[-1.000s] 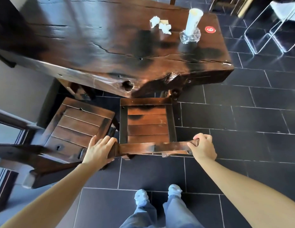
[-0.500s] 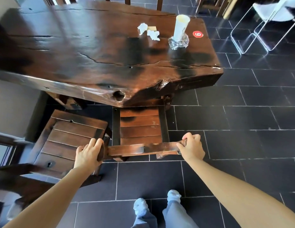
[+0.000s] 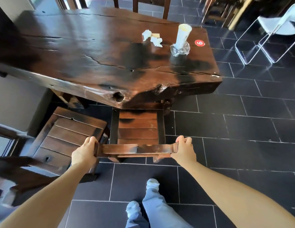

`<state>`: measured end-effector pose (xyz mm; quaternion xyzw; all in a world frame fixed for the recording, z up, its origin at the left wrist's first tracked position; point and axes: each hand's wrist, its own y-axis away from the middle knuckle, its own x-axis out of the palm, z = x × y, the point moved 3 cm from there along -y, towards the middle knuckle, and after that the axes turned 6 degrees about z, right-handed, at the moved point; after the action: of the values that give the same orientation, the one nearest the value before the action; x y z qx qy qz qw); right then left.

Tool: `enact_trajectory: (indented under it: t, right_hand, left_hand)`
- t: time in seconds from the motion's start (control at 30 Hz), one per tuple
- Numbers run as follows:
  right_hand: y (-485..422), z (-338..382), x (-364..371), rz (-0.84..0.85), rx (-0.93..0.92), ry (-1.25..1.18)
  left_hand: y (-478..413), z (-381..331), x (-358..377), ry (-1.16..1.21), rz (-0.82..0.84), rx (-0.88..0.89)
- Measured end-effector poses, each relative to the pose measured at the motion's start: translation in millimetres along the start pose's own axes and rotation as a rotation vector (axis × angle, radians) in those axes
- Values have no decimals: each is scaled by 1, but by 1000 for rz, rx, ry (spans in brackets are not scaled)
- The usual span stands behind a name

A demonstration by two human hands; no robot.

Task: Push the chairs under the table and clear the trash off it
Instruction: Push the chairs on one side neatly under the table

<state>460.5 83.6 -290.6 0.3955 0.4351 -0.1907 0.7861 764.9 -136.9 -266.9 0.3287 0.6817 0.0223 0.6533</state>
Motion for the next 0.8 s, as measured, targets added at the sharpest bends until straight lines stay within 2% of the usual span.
enact_trajectory:
  t: [0.23,0.43,0.57,0.8]
  right_hand:
    - [-5,-9,-4,18,-68,80]
    - [-2,-13,-2,-41,-52,37]
    - [-1,-13,-2,-60,-63,9]
    - [-1,-10,-4,-139,-35,-90]
  left_hand:
    - [25,0,12,15,34,-22]
    - [21,3,21,-39,69,21]
    - [11,9,22,-196,67,158]
    - [-3,13,19,-356,102,236]
